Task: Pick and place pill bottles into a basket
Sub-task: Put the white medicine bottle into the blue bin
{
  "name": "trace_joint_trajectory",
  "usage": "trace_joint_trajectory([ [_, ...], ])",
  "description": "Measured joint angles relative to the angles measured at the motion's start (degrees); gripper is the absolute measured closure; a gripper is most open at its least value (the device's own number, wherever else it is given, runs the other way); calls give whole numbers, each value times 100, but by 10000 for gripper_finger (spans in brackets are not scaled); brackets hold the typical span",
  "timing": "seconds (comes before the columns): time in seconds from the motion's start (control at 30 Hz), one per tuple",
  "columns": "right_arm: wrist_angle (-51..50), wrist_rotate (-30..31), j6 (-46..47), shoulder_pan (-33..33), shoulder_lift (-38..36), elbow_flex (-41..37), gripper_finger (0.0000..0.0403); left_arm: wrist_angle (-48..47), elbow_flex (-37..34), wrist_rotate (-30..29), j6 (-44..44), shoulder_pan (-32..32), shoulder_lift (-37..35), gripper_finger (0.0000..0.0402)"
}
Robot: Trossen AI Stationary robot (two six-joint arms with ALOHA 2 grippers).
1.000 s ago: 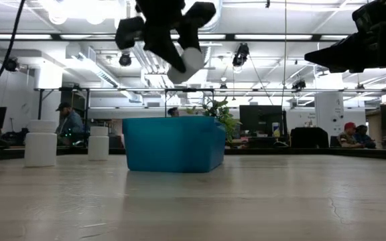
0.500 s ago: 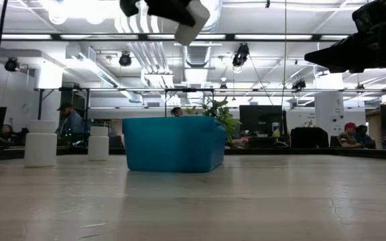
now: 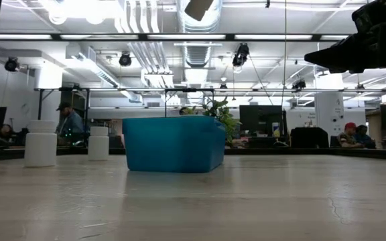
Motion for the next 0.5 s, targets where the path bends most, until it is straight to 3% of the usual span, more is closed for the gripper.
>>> trace_joint_trajectory([
  [0.23,6,0,-418,0,2,0,394,874,-101,208,-1589,2,-15,262],
  [0.5,20,-19,-860,0,13,0,394,2329,-393,581,-2562,0,-24,262],
])
